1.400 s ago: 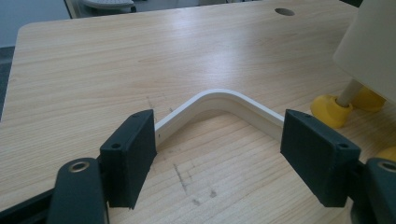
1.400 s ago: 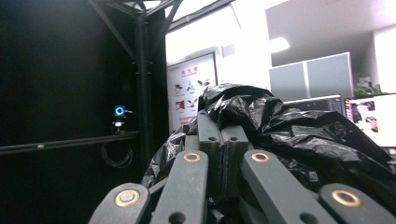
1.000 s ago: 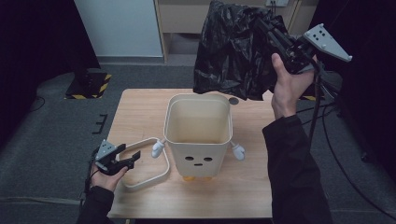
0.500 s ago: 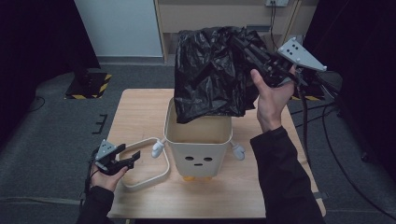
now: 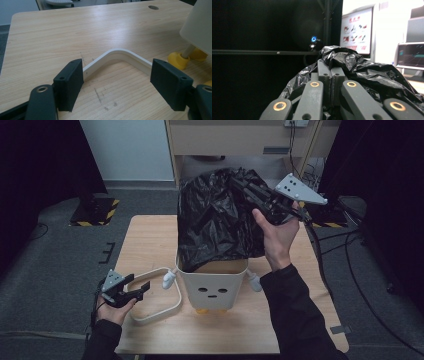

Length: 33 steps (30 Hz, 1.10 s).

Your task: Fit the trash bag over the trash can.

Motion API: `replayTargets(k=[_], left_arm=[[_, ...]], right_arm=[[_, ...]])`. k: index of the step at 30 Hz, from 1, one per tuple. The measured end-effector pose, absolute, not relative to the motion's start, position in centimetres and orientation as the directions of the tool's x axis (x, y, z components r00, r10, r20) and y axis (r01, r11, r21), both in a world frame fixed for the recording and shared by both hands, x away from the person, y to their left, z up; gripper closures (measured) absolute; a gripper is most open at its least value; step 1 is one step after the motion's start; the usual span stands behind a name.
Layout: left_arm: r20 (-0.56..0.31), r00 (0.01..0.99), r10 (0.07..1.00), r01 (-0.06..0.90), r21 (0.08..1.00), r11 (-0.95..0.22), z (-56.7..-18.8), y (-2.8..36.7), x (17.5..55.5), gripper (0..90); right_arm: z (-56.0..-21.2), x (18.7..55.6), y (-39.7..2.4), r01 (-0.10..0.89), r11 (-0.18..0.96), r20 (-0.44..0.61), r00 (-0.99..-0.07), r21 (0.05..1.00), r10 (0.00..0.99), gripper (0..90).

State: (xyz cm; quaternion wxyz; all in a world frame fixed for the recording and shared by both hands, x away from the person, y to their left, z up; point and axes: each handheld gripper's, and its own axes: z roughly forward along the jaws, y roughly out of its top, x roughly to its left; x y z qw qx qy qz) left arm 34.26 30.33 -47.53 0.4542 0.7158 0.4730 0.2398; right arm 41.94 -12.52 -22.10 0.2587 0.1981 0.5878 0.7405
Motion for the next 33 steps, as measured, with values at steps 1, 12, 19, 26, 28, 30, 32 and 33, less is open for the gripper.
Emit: replayTargets(k=[1,12,19,26,28,30,32,33], left_arm=[[-0.086,0.438,0.895,0.46,0.877,-0.14,-47.5,30.3,34.3,25.8],[-0.083,0.436,0.896,0.457,0.878,-0.141,-47.5,30.3,34.2,25.8],[-0.085,0.435,0.896,0.455,0.88,-0.137,-47.5,30.3,34.2,25.7],[-0.083,0.437,0.896,0.445,0.885,-0.135,-47.3,30.3,34.1,25.8],[-0.083,0.437,0.896,0.443,0.886,-0.134,-47.3,30.3,34.1,25.8],[-0.084,0.437,0.895,0.445,0.886,-0.134,-47.4,30.3,34.1,25.8],[-0.085,0.437,0.896,0.444,0.886,-0.133,-47.4,30.3,34.1,25.8],[-0.085,0.437,0.896,0.443,0.887,-0.132,-47.3,30.3,34.1,25.9]], right_arm=[[-22.5,41.9,-12.4,-0.141,-0.167,-0.011,-0.794,0.976,0.608,89.8],[-25.7,40.9,-12.6,-0.022,-0.084,0.025,-0.847,0.996,0.53,89.7],[-27.0,40.0,-12.9,0.032,-0.004,0.03,-0.865,0.999,0.5,89.6],[-28.1,38.9,-13.6,0.072,0.065,0.031,-0.873,0.995,0.486,89.6],[-28.3,38.7,-13.8,0.081,0.071,0.037,-0.874,0.994,0.485,89.6],[-28.7,38.1,-14.2,0.092,0.124,0.019,-0.87,0.988,0.493,89.6],[-28.8,37.7,-14.3,0.1,0.137,0.021,-0.874,0.986,0.485,89.4],[-28.8,37.5,-14.4,0.101,0.137,0.022,-0.873,0.985,0.487,89.5]])
